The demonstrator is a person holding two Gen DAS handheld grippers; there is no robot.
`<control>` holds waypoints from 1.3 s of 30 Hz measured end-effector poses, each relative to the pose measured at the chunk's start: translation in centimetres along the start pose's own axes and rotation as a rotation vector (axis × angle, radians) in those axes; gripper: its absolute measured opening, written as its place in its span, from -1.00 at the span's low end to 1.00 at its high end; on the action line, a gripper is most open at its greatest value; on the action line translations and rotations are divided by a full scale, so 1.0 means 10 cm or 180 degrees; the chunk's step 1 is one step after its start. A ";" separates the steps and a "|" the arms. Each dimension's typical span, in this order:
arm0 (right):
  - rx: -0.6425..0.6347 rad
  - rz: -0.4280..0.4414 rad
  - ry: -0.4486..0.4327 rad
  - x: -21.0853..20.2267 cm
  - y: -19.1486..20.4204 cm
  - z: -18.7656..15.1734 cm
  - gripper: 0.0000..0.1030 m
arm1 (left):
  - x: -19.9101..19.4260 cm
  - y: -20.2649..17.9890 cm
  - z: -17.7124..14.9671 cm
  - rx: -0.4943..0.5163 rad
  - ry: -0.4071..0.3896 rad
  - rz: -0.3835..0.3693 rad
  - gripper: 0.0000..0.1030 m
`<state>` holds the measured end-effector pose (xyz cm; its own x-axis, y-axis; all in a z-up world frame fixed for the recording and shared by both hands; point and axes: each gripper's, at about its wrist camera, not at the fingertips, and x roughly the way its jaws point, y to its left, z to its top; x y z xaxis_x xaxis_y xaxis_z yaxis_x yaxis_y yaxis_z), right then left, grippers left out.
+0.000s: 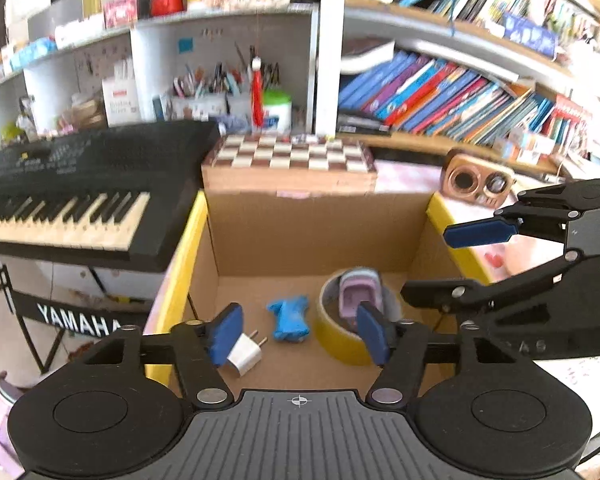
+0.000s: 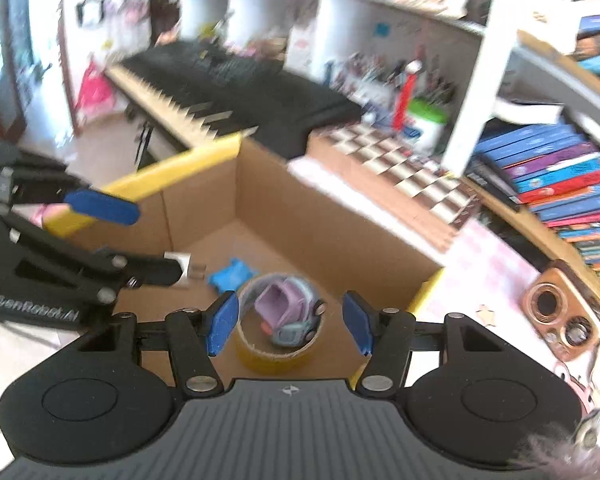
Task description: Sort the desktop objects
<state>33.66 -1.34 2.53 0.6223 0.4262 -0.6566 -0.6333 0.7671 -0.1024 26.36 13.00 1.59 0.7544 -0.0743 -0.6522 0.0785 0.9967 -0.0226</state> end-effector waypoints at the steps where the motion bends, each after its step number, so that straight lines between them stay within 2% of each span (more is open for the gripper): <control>1: 0.0035 -0.0052 -0.0063 -0.07 0.00 0.00 0.13 | -0.06 -0.01 0.00 0.0002 -0.0052 0.0013 0.39; 10: 0.0343 -0.0539 -0.0536 -0.60 0.09 -0.18 0.27 | -0.58 -0.01 -0.09 -0.0118 -0.0566 0.0203 0.54; 15: 0.0566 -0.0876 -0.0721 -0.86 0.20 -0.36 0.28 | -0.85 0.06 -0.22 -0.0232 -0.0733 0.0260 0.55; 30: 0.1095 -0.1402 -0.0967 -1.60 0.65 -1.05 0.28 | -1.42 0.08 -0.78 -0.0366 -0.0761 0.0276 0.56; 39: 0.1266 -0.1421 -0.0894 -1.85 0.99 -1.43 0.29 | -1.65 -0.02 -1.11 -0.0397 -0.0729 0.0243 0.56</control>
<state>9.35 -8.51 2.97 0.9163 0.0937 -0.3895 -0.1020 0.9948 -0.0005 6.65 14.36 3.91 0.8840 0.0097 -0.4675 -0.0544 0.9951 -0.0823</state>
